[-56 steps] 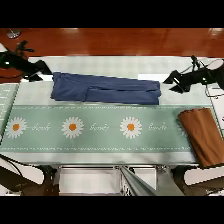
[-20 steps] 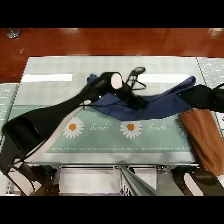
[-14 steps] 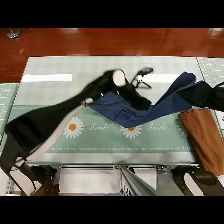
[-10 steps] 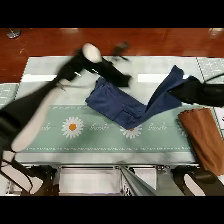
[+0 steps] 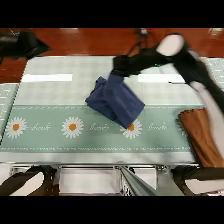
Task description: Fold the shirts.
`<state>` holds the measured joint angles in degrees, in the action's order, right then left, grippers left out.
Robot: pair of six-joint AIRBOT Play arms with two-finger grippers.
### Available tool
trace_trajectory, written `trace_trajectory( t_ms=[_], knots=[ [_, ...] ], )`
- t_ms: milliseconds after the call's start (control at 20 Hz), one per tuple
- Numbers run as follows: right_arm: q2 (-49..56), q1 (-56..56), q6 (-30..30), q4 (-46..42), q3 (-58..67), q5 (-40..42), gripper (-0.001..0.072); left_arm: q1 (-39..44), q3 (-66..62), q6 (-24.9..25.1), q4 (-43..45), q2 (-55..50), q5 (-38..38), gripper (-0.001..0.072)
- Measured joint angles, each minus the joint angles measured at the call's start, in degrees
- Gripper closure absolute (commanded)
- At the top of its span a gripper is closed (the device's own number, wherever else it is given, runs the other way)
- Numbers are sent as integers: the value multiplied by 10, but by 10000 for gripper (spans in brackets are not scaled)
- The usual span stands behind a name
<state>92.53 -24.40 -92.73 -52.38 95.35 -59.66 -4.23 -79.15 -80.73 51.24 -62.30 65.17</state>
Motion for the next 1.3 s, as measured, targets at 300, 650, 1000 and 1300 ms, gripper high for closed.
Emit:
trace_trajectory(
  t_ms=[300,650,1000,1300],
  knots=[
    [163,17,0,74,145,-77,101,-1,219,-2,2,159,-107,685],
    [-79,116,-46,-269,43,-252,101,-1,262,0,1,182,-134,685],
    [-419,133,-234,-332,-451,-64,94,0,266,5,1,184,-133,684],
    [-437,118,-231,-162,-618,95,93,0,266,6,2,178,-123,684]
  ],
)
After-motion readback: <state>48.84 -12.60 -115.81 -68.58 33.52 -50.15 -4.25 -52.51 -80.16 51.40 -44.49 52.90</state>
